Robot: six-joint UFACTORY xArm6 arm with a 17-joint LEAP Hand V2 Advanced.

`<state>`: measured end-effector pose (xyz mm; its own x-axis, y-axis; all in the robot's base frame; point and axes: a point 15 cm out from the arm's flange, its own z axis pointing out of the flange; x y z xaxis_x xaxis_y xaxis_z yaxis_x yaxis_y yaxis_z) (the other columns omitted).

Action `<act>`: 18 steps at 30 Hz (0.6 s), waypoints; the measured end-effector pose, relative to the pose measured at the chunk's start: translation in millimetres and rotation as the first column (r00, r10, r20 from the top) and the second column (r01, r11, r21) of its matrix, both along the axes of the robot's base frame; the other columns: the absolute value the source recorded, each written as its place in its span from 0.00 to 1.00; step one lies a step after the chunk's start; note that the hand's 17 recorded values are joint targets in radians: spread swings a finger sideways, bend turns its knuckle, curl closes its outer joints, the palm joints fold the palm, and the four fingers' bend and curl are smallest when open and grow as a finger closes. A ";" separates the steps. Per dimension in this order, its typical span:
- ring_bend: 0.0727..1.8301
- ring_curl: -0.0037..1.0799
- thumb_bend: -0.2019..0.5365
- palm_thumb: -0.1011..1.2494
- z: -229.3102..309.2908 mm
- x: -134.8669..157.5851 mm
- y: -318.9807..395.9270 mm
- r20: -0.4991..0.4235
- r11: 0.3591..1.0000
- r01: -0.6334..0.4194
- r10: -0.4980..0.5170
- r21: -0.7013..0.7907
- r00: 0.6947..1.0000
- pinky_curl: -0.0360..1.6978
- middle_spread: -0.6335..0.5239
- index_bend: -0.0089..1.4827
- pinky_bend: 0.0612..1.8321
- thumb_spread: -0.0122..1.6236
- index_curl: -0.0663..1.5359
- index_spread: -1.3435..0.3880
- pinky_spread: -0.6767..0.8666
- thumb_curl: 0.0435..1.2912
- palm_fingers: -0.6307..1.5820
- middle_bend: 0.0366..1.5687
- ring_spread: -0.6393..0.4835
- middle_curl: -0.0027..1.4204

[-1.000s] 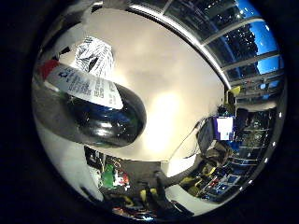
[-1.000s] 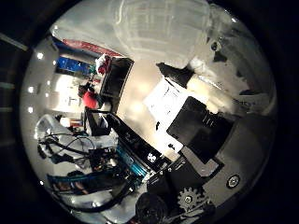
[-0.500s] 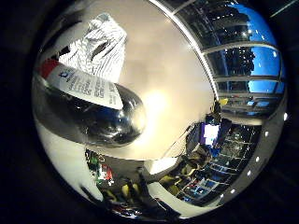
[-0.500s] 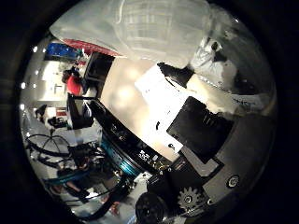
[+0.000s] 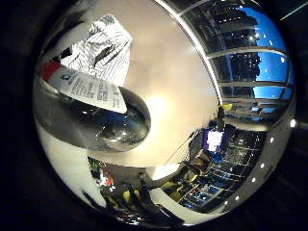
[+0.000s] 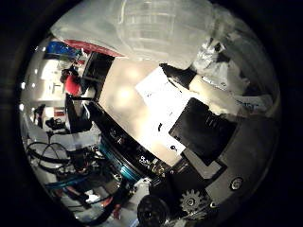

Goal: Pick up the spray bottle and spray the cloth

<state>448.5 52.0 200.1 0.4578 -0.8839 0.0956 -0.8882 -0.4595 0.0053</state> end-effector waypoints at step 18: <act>0.73 0.72 0.25 0.82 108.6 45.8 118.5 0.039 0.833 0.183 -0.237 0.522 0.971 0.90 0.46 0.83 0.52 0.61 0.51 0.67 0.34 0.52 0.80 0.90 0.38 0.45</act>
<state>494.3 170.6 308.7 0.2679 -0.8928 -0.3620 -0.9469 -0.1749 -0.2697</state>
